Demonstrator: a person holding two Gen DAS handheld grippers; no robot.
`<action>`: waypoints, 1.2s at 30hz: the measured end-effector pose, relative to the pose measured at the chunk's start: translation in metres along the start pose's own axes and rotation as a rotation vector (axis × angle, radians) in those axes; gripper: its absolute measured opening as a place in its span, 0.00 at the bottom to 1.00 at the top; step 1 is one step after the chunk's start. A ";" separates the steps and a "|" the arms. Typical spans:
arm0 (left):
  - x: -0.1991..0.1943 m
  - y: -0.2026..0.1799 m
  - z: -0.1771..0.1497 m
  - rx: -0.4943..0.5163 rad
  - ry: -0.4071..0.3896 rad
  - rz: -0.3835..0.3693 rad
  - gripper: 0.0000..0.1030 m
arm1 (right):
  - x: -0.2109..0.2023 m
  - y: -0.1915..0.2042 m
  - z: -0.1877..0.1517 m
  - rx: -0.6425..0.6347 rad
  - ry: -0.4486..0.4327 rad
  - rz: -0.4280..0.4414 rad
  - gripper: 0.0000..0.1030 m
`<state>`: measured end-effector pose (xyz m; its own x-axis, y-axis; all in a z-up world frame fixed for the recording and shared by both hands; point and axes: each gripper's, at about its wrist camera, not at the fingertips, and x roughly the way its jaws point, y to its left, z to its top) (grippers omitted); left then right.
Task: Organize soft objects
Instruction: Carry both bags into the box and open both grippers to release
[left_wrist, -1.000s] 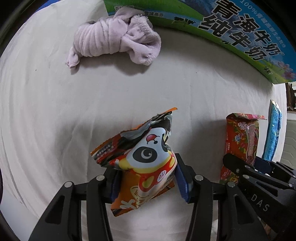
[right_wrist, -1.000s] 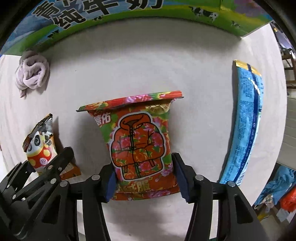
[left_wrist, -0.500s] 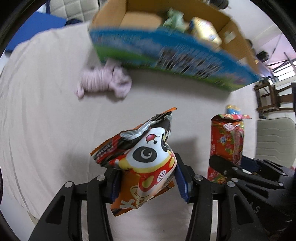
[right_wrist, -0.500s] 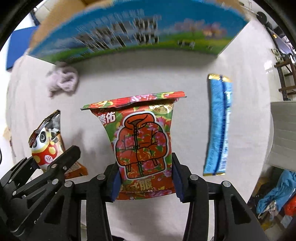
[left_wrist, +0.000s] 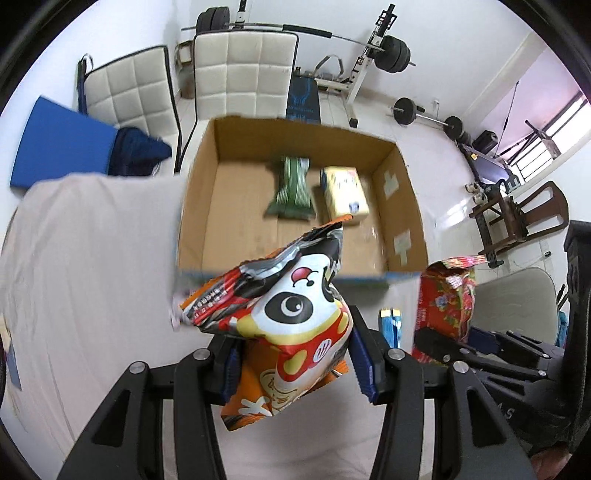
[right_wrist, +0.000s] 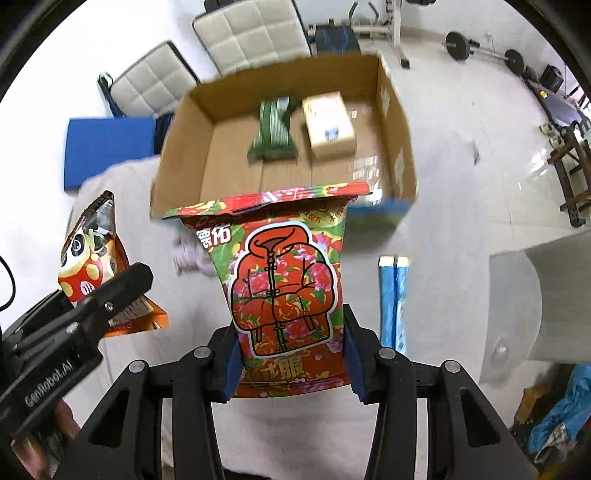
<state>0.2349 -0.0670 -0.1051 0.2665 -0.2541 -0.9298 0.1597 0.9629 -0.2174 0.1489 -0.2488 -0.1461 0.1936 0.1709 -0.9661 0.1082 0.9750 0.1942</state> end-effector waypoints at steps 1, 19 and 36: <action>0.004 0.002 0.007 0.002 -0.002 0.002 0.45 | -0.003 -0.001 0.008 0.005 -0.011 -0.006 0.47; 0.160 0.072 0.132 -0.053 0.205 0.087 0.45 | 0.142 -0.037 0.133 0.071 0.123 -0.164 0.47; 0.244 0.079 0.187 -0.027 0.316 0.090 0.47 | 0.233 -0.053 0.138 0.098 0.305 -0.204 0.48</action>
<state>0.4909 -0.0695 -0.2938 -0.0300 -0.1314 -0.9909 0.1227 0.9833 -0.1341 0.3224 -0.2801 -0.3579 -0.1392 0.0236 -0.9900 0.2104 0.9776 -0.0063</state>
